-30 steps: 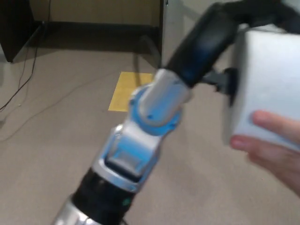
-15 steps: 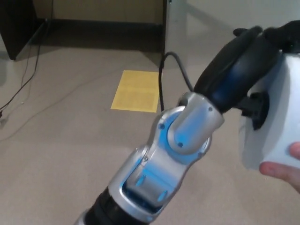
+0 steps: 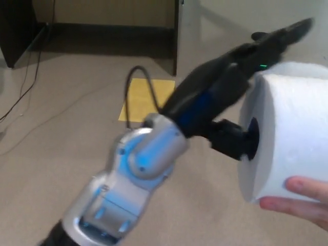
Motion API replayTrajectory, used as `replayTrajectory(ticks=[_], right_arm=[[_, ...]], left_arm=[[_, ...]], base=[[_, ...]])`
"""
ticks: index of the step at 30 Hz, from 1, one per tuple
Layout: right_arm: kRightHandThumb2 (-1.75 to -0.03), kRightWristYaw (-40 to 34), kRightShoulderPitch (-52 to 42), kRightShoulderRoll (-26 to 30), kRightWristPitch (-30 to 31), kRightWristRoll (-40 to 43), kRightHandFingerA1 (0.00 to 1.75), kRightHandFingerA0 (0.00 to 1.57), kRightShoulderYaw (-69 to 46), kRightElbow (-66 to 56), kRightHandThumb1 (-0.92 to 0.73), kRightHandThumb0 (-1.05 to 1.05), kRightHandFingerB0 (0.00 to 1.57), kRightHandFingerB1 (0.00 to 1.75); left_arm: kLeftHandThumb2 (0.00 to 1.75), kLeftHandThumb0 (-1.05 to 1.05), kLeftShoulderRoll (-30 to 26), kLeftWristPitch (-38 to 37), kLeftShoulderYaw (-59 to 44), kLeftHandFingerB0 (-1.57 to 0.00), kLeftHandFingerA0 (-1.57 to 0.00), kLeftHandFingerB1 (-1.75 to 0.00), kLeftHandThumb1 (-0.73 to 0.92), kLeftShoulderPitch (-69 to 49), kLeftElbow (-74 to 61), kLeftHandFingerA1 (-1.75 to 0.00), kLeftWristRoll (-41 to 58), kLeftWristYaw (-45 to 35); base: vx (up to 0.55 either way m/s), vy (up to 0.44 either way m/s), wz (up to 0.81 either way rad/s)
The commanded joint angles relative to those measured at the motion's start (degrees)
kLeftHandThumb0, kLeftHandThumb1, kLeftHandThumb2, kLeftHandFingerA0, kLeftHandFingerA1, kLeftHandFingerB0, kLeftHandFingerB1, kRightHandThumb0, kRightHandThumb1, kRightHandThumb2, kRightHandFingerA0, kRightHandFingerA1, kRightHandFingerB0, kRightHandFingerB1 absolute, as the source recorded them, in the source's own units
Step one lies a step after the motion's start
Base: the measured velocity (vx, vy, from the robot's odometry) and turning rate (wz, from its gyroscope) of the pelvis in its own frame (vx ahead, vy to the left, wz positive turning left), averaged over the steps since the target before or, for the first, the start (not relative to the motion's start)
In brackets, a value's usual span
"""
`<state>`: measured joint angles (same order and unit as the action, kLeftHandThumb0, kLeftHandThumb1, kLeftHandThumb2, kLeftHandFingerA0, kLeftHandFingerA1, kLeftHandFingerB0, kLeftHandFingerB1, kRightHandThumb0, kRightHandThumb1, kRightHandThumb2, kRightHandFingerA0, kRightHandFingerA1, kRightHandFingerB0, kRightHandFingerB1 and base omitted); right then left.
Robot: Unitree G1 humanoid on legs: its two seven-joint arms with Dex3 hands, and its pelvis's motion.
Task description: A person is holding a toilet paper roll and the robot extends its left hand to grab the roll by inserting its thumb into the gap in the middle and brings its hand down by its side. Then it extends its arm again to hand the toilet paper roll back to the person.
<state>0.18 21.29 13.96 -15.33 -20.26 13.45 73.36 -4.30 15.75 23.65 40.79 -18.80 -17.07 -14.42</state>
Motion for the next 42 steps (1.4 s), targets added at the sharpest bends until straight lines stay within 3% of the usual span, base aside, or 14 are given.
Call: replayTrajectory(ticks=[1,13,15,16,18,19,24,25,29,32,35,38,41,42], right_arm=[[-0.61,0.1,-0.8,0.5,0.9,-0.6,0.58,0.69,0.5,0.2,-0.69,-0.41,0.55,0.44],[-0.61,0.1,1.3,1.2,1.3,0.4,0.61,0.72,-0.8,-0.1,-0.69,-0.43,0.56,0.44],[-0.61,0.1,0.3,1.3,0.9,0.6,0.61,0.72,-1.2,-0.1,-0.69,-0.43,0.55,0.44],[-0.61,0.1,-0.1,1.5,0.8,0.5,0.58,0.69,-1.1,-0.2,-0.69,-0.43,0.55,0.44],[-0.61,0.1,-0.6,2.2,0.4,0.3,0.59,0.69,-1.1,-0.4,-0.69,-0.43,0.54,0.44],[-0.61,0.2,-0.5,2.5,0.3,0.4,0.59,0.69,-1.3,-0.5,-0.69,-0.43,0.55,0.44],[-0.6,-0.3,-0.7,3.2,0.4,1.6,0.6,0.7,-3.1,0.0,-0.67,-0.42,0.56,0.44],[-0.6,-0.7,-1.1,3.1,0.0,1.6,0.6,0.71,-3.2,0.0,-0.67,-0.42,0.56,0.44],[-0.59,-1.5,-1.9,3.6,-0.5,1.6,0.68,0.75,-3.8,-0.3,-0.67,-0.43,0.58,0.44],[-0.6,-1.7,-2.5,3.4,-0.3,1.6,0.68,0.74,-4.1,0.0,-0.67,-0.42,0.59,0.45],[-0.6,-2.0,-2.8,3.4,-0.3,1.6,0.63,0.7,-4.2,0.1,-0.67,-0.43,0.58,0.45],[-0.6,-2.2,-2.5,3.3,0.2,1.6,0.62,0.72,-4.4,0.1,-0.67,-0.42,0.57,0.45],[-0.6,-2.1,-2.4,3.1,0.1,1.9,0.6,0.71,-4.6,0.1,-0.67,-0.42,0.57,0.44],[-0.6,-2.3,-2.3,3.1,0.2,1.9,0.6,0.71,-4.7,0.2,-0.67,-0.42,0.56,0.44]], left_arm=[[0.75,-0.6,-4.4,0.3,-4.4,0.0,-0.03,-0.02,0.39,-3.3,-2.5,-0.18,4.0,-5.4],[0.73,-0.56,-12.2,-3.3,-18.0,0.0,0.0,-0.07,0.36,-2.7,0.4,-0.13,15.1,-12.8],[0.54,-0.67,-14.6,-0.3,-22.2,0.0,-0.03,-0.1,0.42,-5.6,-3.3,-0.28,16.7,-13.5],[0.76,-0.56,-15.1,0.0,-23.4,0.0,-0.01,-0.14,0.34,-6.8,-4.2,-0.27,17.6,-13.7],[0.54,-0.61,-15.6,1.0,-26.3,0.0,-0.04,-0.13,0.41,-9.9,-5.7,-0.28,19.8,-14.0],[0.76,-0.56,-15.8,1.1,-27.1,0.0,0.0,-0.15,0.35,-10.9,-5.9,-0.3,20.3,-14.1],[0.68,-0.49,-15.1,-8.2,-36.7,0.0,-0.07,-0.14,0.32,-30.0,-1.9,-0.37,22.4,-13.2],[0.52,-0.43,-14.8,-10.2,-37.9,0.0,-0.12,-0.2,0.4,-33.9,-0.5,-0.31,21.4,-12.4],[0.52,-0.19,-13.1,-16.6,-39.4,-0.05,-0.12,-0.24,0.38,-43.6,7.6,-0.34,15.8,-6.3],[0.71,-0.1,-12.4,-26.5,-41.0,0.0,0.0,-0.39,0.27,-49.2,21.4,-0.46,14.2,-2.7],[0.56,-0.26,-16.6,-35.1,-38.1,-0.1,-0.16,-0.29,0.38,-51.8,36.9,-0.36,5.9,6.4],[0.56,-0.28,-21.8,-33.1,-30.8,-0.13,-0.24,-0.3,0.4,-51.5,52.6,-0.37,-4.1,20.7],[0.57,-0.32,-22.5,-31.9,-30.1,-0.14,-0.24,-0.3,0.41,-50.3,57.5,-0.39,-2.9,20.8],[0.86,-0.17,-22.0,-32.3,-31.2,-0.07,-0.1,-0.5,0.35,-49.6,59.0,-0.52,-0.6,18.9]], base=[[0.0,0.0,0.0],[0.0,0.0,0.0],[0.0,0.0,0.0],[0.0,0.0,0.0],[0.0,0.0,0.0],[0.0,0.0,0.0],[0.0,0.0,0.0],[0.0,0.0,0.0],[0.0,0.0,0.0],[0.0,0.0,0.0],[0.0,0.0,0.0],[0.0,0.0,0.0],[0.0,0.0,0.0],[0.0,0.0,0.0]])
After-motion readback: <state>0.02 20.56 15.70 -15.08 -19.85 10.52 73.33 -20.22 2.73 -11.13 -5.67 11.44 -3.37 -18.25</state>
